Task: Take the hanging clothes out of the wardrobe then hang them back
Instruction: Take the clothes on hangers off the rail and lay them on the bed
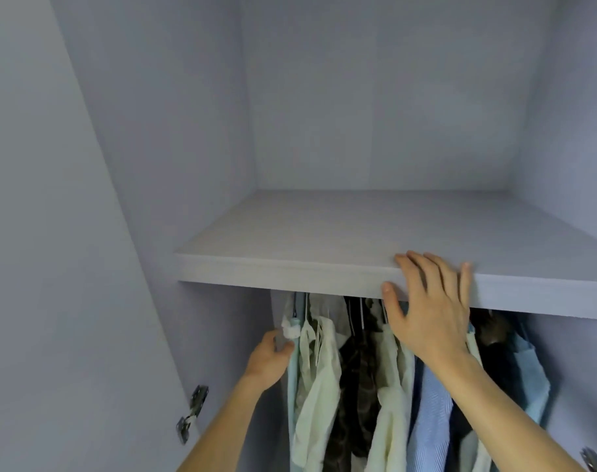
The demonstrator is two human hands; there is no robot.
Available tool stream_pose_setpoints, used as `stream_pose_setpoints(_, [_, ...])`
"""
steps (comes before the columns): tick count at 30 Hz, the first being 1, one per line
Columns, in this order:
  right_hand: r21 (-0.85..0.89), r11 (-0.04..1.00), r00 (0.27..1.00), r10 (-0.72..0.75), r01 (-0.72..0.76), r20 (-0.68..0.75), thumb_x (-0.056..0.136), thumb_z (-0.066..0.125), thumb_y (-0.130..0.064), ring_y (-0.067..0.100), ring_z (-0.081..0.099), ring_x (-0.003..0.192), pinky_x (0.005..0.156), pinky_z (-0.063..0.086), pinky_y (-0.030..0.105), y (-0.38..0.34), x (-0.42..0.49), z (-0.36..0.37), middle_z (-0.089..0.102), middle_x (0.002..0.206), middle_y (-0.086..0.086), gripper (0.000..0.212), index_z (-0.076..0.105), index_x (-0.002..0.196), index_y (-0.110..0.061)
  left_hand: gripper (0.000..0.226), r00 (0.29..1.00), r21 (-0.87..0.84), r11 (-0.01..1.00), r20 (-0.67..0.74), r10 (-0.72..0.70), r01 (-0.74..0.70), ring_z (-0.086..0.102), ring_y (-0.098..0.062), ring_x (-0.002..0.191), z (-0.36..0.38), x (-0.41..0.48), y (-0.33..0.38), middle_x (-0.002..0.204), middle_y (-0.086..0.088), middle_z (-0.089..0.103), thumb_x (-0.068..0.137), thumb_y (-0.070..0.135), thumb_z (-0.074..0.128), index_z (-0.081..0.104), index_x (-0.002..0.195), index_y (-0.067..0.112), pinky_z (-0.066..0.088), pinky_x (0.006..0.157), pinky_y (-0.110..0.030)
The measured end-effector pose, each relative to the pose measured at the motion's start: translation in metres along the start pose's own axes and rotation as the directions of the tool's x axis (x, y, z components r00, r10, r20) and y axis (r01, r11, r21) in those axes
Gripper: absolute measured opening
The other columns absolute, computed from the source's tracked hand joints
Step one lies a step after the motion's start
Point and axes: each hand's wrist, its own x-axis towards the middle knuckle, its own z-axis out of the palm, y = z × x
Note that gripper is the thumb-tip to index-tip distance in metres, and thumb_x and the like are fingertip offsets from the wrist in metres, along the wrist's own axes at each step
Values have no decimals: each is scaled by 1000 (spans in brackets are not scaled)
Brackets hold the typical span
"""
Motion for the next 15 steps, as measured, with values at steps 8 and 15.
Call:
stream_pose_setpoints(8, [16, 999, 991, 36, -34, -131, 90, 58, -40, 29, 52, 124, 118, 18, 53, -6, 0, 14, 61, 128, 5, 44, 65, 124, -14, 51, 999, -49, 998, -11, -33, 32, 50, -27, 131, 12, 51, -2, 145, -3, 49, 103, 35, 48, 34, 149, 20, 41, 109, -35])
stream_pose_setpoints(15, [23, 1000, 972, 8, -3, -237, 90, 53, -41, 28, 54, 120, 115, 21, 51, 0, 2, 30, 64, 123, 5, 42, 67, 119, -14, 53, 999, 28, 999, -30, -29, 29, 58, -27, 120, 33, 79, -10, 136, -6, 58, 99, 47, 49, 41, 145, 23, 49, 99, -36])
